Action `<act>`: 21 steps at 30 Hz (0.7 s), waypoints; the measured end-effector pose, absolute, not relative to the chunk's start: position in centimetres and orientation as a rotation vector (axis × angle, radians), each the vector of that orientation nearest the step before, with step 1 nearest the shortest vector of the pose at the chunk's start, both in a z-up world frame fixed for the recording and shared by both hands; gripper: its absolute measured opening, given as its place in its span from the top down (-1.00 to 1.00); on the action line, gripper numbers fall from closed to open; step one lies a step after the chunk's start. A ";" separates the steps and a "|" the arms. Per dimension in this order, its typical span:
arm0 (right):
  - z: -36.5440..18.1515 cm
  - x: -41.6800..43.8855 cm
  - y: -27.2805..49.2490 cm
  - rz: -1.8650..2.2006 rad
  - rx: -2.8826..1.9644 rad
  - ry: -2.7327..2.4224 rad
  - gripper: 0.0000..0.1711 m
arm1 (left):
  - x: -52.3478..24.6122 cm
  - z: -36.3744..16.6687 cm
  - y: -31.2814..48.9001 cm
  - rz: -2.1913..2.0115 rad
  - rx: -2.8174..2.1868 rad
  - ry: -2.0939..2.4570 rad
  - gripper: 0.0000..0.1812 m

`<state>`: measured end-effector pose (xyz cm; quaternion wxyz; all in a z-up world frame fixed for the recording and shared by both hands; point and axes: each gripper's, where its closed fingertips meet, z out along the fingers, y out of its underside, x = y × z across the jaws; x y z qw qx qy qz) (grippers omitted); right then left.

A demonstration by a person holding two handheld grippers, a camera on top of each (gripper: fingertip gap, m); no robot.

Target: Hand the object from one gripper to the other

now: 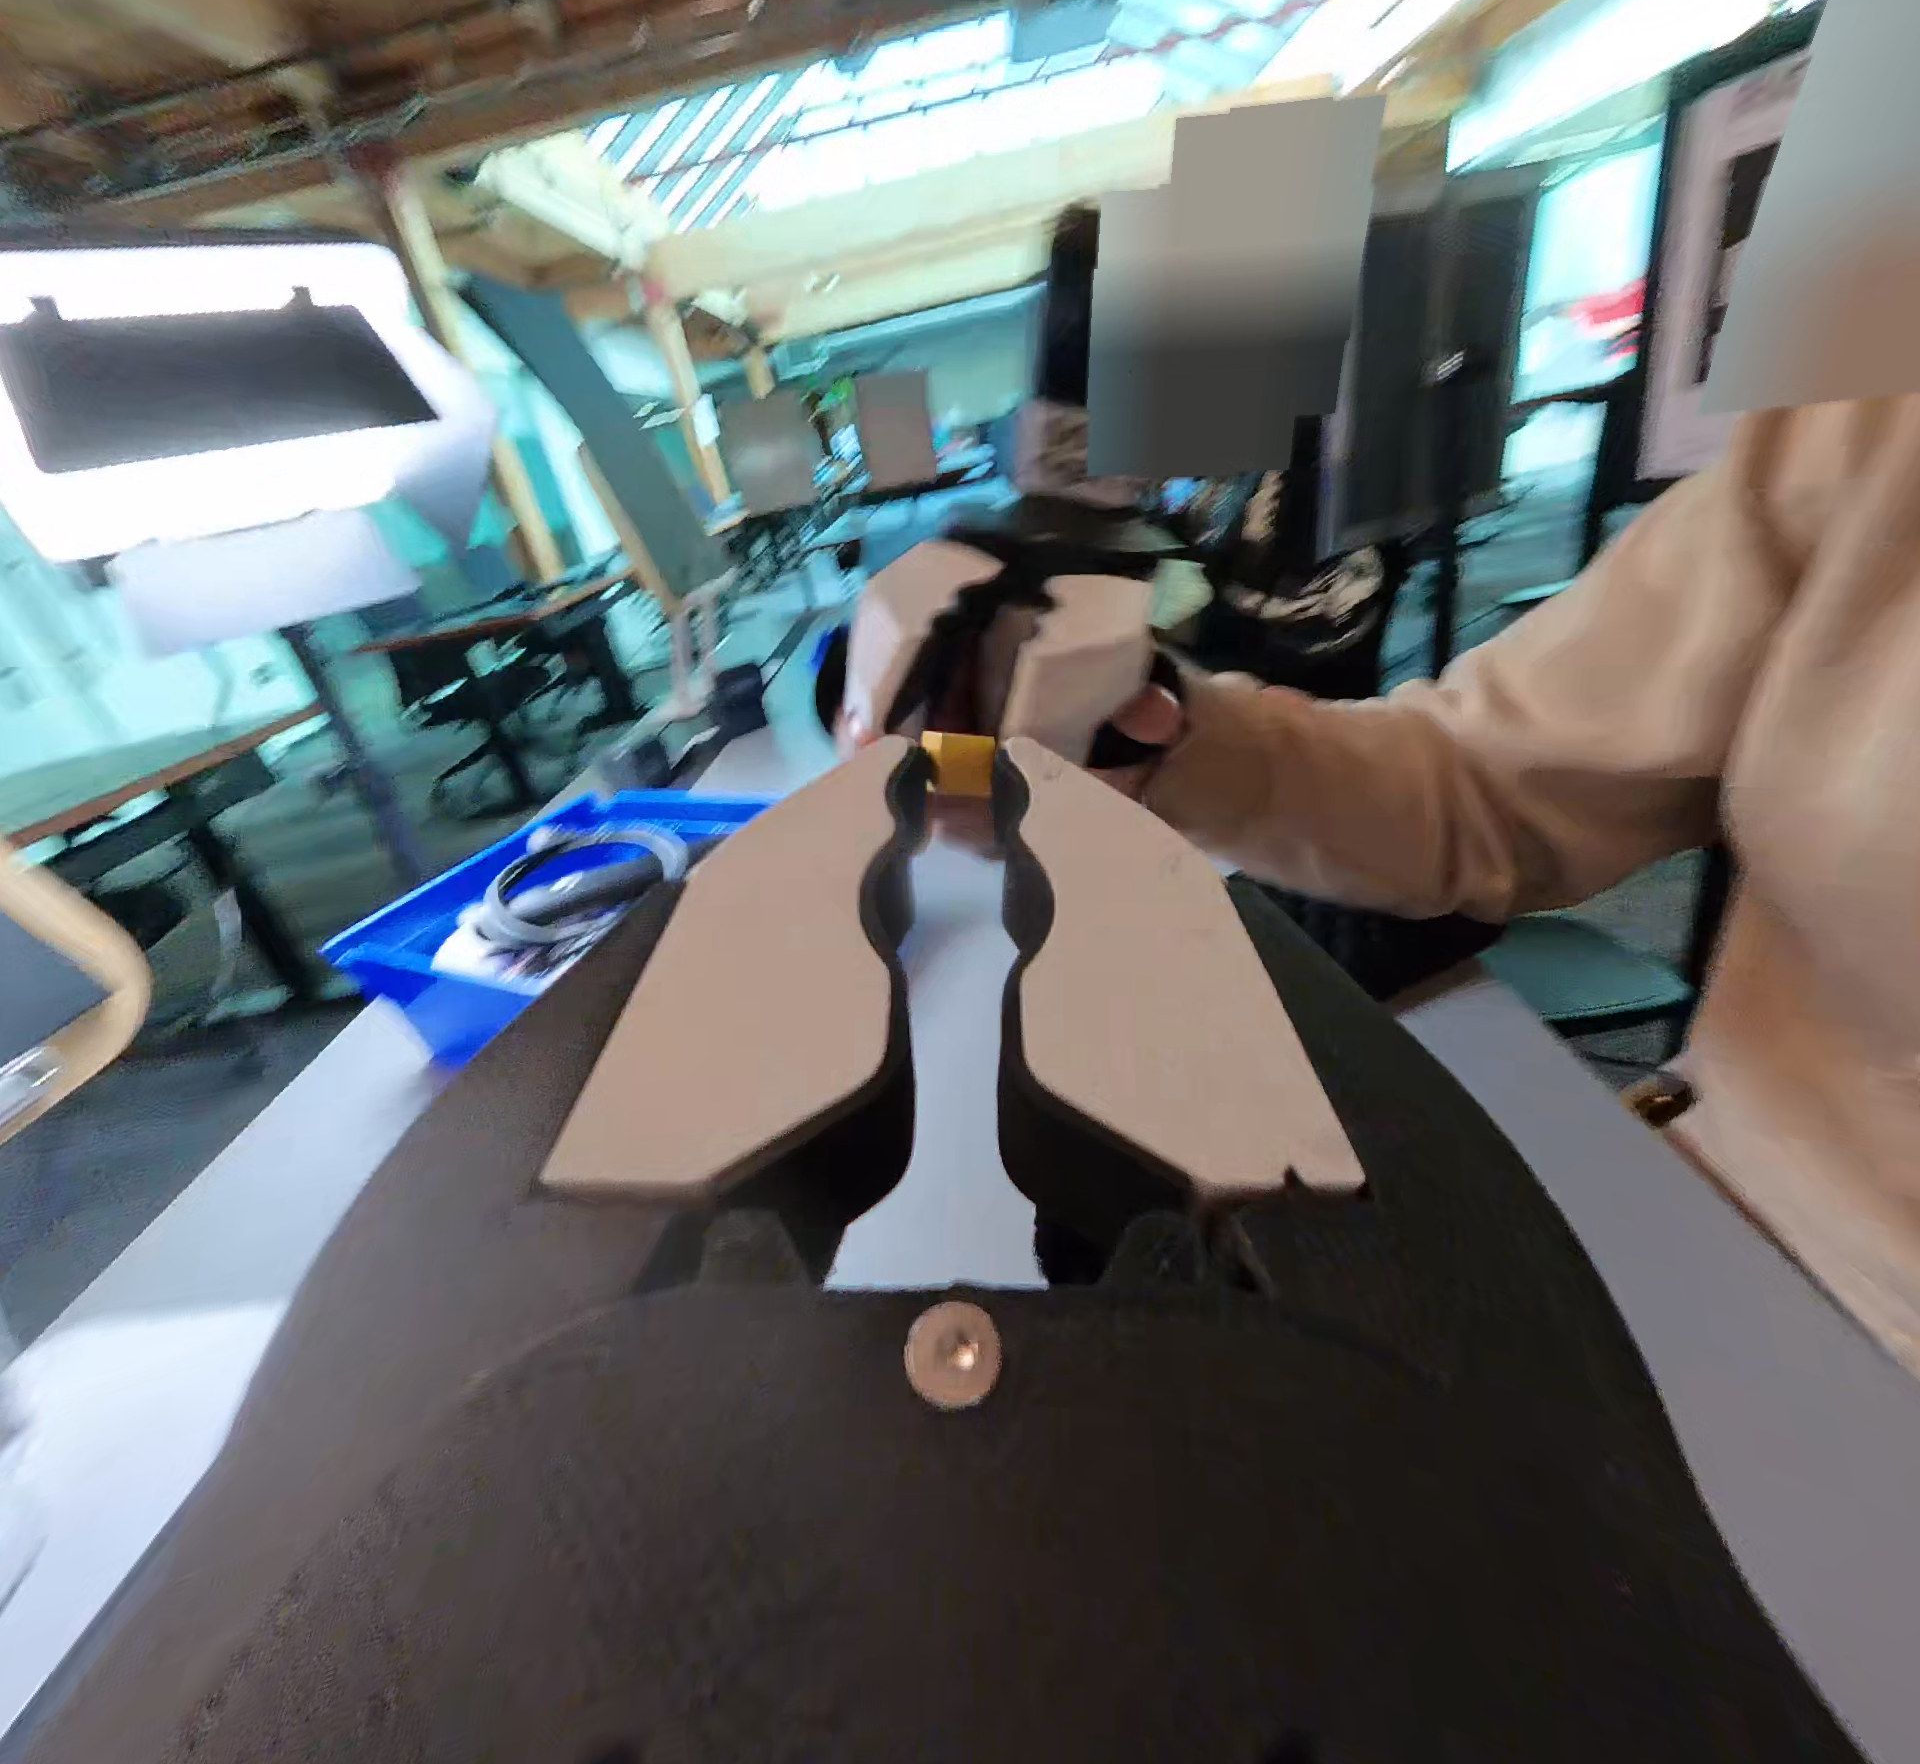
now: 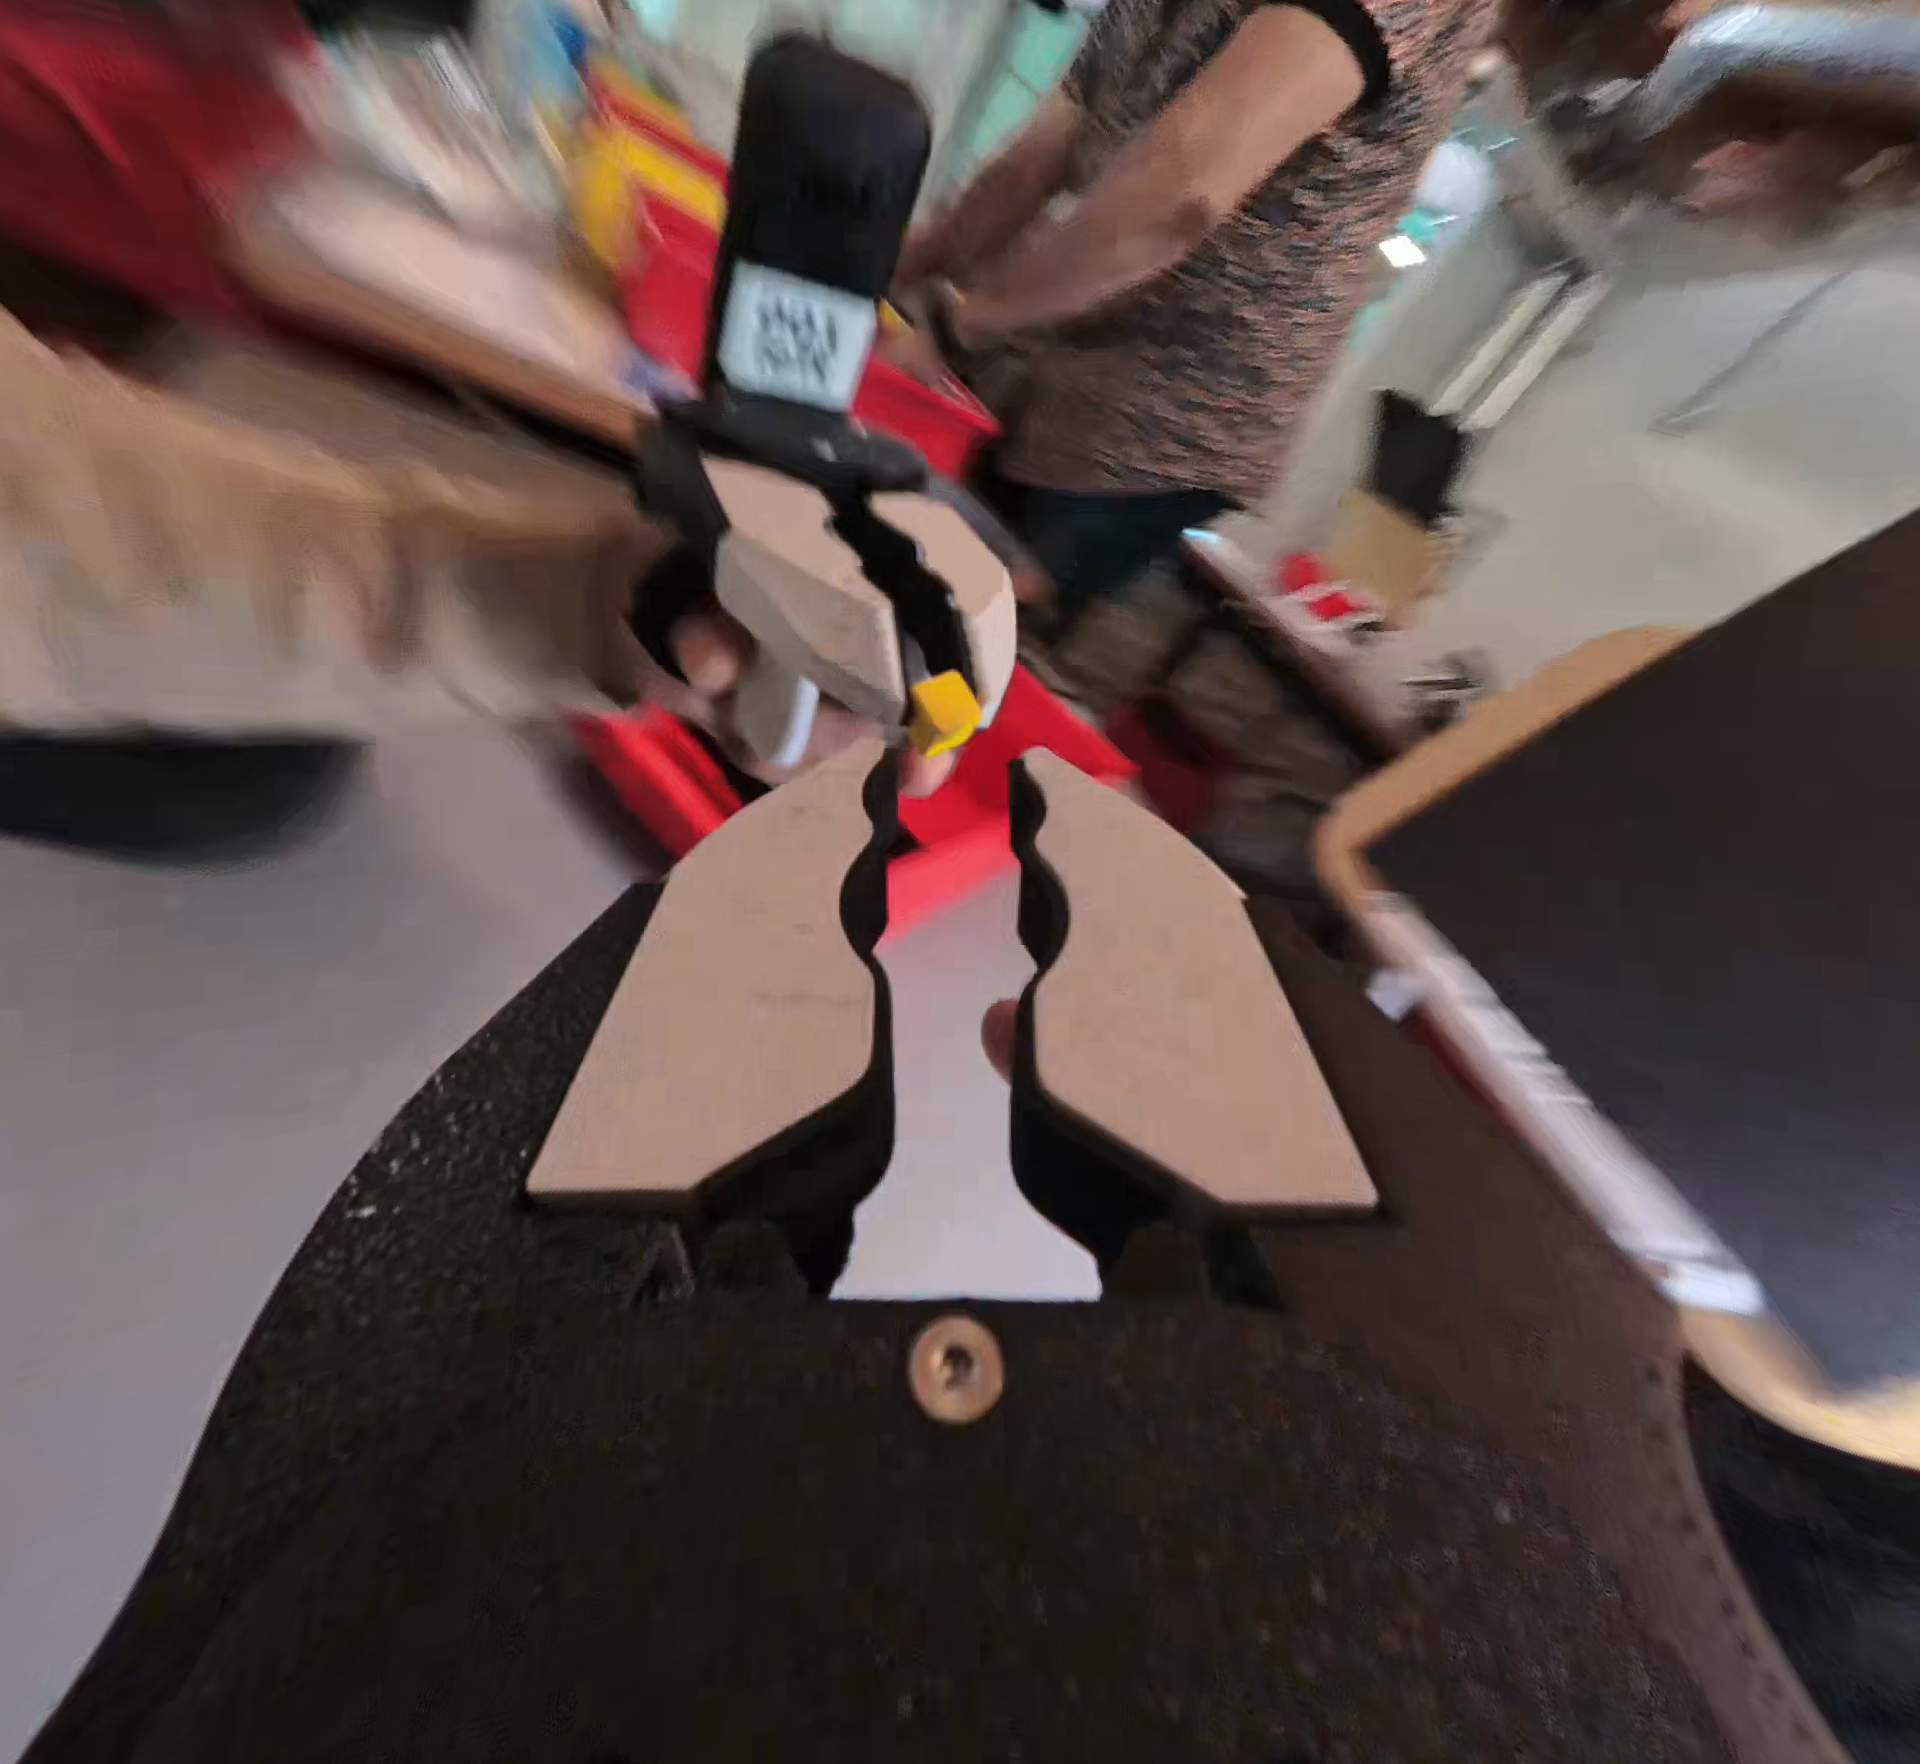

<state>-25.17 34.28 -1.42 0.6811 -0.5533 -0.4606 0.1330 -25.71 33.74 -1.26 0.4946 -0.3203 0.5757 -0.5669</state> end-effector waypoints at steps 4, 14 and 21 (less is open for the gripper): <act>-0.2 -25.4 32.7 1.114 -1.418 -0.817 0.75 | -27.3 -0.5 31.9 -1.525 -0.602 1.404 0.87; -0.8 -29.7 30.3 1.751 -1.393 -0.748 0.77 | -28.4 -1.3 30.0 -1.546 -0.491 1.531 0.87; -0.8 -27.6 32.5 1.448 -1.424 -0.710 0.87 | -27.9 -0.3 33.0 -1.514 -0.655 1.382 0.79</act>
